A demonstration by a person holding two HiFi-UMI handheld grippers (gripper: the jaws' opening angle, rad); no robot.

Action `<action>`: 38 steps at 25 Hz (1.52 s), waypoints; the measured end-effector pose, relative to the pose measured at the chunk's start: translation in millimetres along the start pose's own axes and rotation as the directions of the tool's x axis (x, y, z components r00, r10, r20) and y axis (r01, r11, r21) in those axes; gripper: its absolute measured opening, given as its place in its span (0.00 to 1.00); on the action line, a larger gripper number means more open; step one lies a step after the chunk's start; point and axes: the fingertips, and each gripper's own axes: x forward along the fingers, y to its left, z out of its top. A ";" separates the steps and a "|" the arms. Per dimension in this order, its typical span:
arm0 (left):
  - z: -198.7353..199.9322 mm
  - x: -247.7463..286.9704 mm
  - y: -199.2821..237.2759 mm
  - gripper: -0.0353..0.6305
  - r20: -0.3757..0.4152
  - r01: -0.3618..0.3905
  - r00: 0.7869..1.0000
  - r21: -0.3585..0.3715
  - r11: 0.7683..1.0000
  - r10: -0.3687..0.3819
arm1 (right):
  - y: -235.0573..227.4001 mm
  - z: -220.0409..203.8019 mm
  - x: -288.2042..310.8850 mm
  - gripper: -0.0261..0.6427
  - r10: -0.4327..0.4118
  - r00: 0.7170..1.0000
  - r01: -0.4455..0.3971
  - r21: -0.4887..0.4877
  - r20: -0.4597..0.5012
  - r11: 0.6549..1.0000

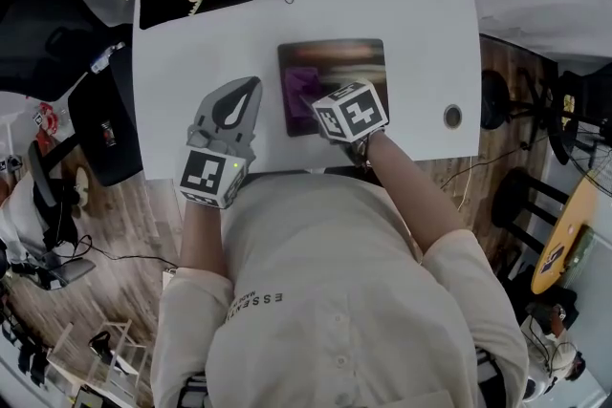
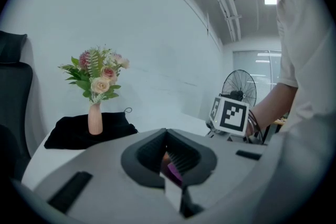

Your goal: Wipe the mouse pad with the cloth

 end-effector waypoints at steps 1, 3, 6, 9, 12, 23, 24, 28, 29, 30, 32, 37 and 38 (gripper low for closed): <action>1.3 2.6 -2.9 0.05 0.001 0.006 1.000 0.005 1.000 -0.006 | -2.9 -1.2 -1.8 0.19 -0.002 1.000 0.002 0.003 0.002 1.000; 3.7 7.8 -9.4 0.05 0.003 0.017 1.000 0.011 1.000 -0.017 | -8.8 -4.1 -6.7 0.19 -0.006 1.000 0.006 0.012 0.005 1.000; 6.3 16.6 -19.5 0.05 0.001 0.030 1.000 0.016 0.999 -0.030 | -21.6 -10.0 -14.7 0.19 -0.016 1.000 0.015 0.027 0.007 1.000; 7.8 25.2 -28.2 0.05 -0.003 0.038 0.999 0.024 0.999 -0.038 | -35.4 -15.7 -22.4 0.19 -0.023 1.000 0.023 0.041 0.010 0.999; 10.3 33.0 -37.1 0.05 -0.005 0.040 0.999 0.026 0.999 -0.040 | -49.4 -20.9 -31.3 0.19 -0.030 0.999 0.029 0.049 0.017 0.998; 15.8 62.3 -70.6 0.05 -0.013 0.039 0.999 0.042 0.998 -0.038 | -102.4 -43.1 -63.7 0.19 -0.055 0.998 0.053 0.077 0.025 0.996; 16.3 64.2 -72.8 0.05 -0.013 0.034 0.999 0.041 0.999 -0.034 | -106.8 -44.8 -66.8 0.19 -0.058 0.998 0.056 0.078 0.027 0.995; 20.3 71.1 -81.3 0.05 -0.005 0.022 1.000 0.038 0.999 -0.022 | -128.4 -57.1 -80.2 0.19 -0.094 0.996 0.092 0.097 0.013 0.991; 21.7 72.9 -84.1 0.05 -0.002 0.021 1.000 0.038 0.999 -0.021 | -134.2 -60.2 -83.6 0.19 -0.102 0.995 0.101 0.101 0.010 0.990; 23.0 74.7 -87.0 0.05 -0.001 0.021 1.000 0.039 0.999 -0.021 | -139.9 -63.1 -87.1 0.19 -0.110 0.994 0.108 0.104 0.007 0.989; 24.1 78.1 -91.9 0.05 0.001 0.022 1.000 0.040 0.999 -0.022 | -150.8 -68.5 -93.7 0.19 -0.123 0.992 0.122 0.117 0.003 0.986; 24.9 82.6 -98.9 0.05 0.001 0.035 0.999 0.049 0.998 -0.035 | -172.0 -77.9 -105.0 0.19 -0.170 0.985 0.170 0.137 -0.010 0.976; 25.0 82.1 -100.7 0.05 0.002 0.039 0.999 0.054 0.998 -0.040 | -175.3 -80.7 -107.3 0.19 -0.182 0.983 0.182 0.140 -0.015 0.973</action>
